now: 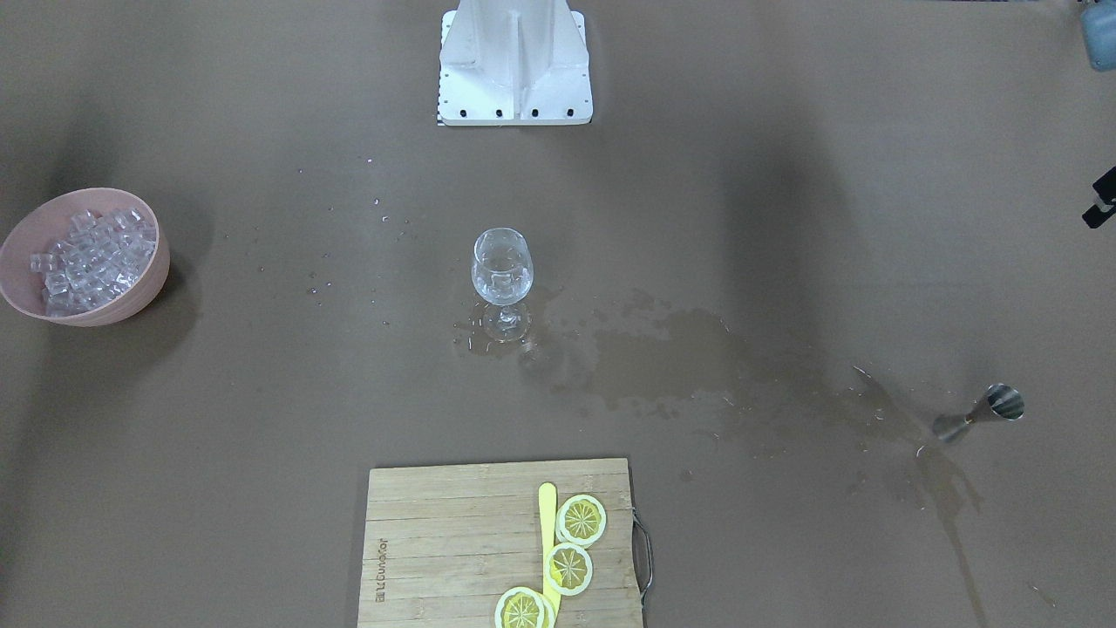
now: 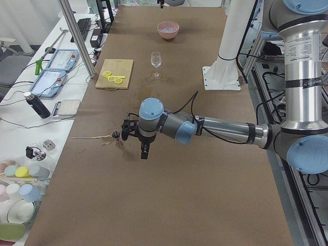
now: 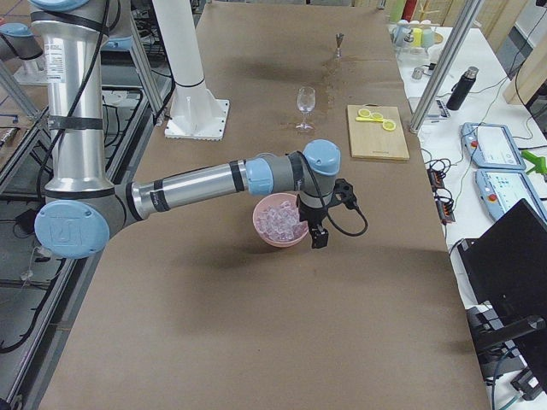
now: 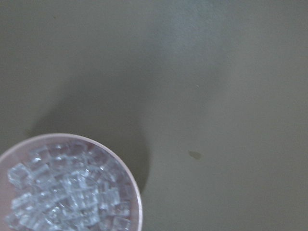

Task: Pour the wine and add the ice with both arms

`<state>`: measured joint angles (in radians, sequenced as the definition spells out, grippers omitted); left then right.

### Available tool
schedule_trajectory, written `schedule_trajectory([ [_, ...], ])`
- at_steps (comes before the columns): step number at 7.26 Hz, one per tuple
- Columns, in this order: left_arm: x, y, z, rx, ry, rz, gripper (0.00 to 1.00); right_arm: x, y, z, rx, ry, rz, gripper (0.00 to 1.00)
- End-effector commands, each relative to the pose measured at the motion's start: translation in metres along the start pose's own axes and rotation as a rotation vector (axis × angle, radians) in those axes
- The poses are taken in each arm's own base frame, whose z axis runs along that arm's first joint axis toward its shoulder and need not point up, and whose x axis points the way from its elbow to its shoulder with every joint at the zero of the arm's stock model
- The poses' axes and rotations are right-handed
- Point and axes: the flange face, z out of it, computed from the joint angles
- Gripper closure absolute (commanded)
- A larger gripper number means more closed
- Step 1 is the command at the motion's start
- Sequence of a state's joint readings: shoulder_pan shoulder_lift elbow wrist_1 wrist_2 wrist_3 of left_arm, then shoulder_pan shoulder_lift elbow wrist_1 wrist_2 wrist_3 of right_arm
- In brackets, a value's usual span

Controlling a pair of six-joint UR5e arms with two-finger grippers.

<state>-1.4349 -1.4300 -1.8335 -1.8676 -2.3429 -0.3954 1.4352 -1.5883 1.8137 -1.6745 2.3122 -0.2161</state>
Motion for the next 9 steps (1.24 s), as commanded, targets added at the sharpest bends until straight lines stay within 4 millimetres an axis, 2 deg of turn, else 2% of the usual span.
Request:
schedule_trajectory([
  [1,-0.001,0.006,-0.004,-0.004,-0.002,0.075,0.02,0.025,0.015,0.011,-0.016,-0.026,0.02,0.0],
  [2,-0.021,0.029,0.003,-0.04,-0.015,0.179,0.02,0.026,0.015,0.012,-0.018,-0.023,0.021,0.0],
  [3,-0.037,0.036,-0.004,-0.028,-0.024,0.176,0.02,0.029,0.017,0.012,-0.02,-0.019,0.023,0.0],
  [4,-0.05,0.048,0.001,-0.047,-0.038,0.149,0.02,0.032,0.023,0.014,-0.023,-0.021,0.033,0.0],
  [6,-0.052,0.035,0.005,-0.145,-0.059,0.049,0.02,0.031,0.022,0.013,-0.022,-0.019,0.032,0.0],
  [8,-0.063,0.043,0.012,-0.2,-0.06,0.102,0.02,0.029,0.016,0.009,-0.014,-0.017,0.026,0.0],
  [9,-0.06,0.041,0.01,-0.216,-0.06,0.086,0.02,0.029,0.014,0.009,-0.014,-0.017,0.024,0.0],
])
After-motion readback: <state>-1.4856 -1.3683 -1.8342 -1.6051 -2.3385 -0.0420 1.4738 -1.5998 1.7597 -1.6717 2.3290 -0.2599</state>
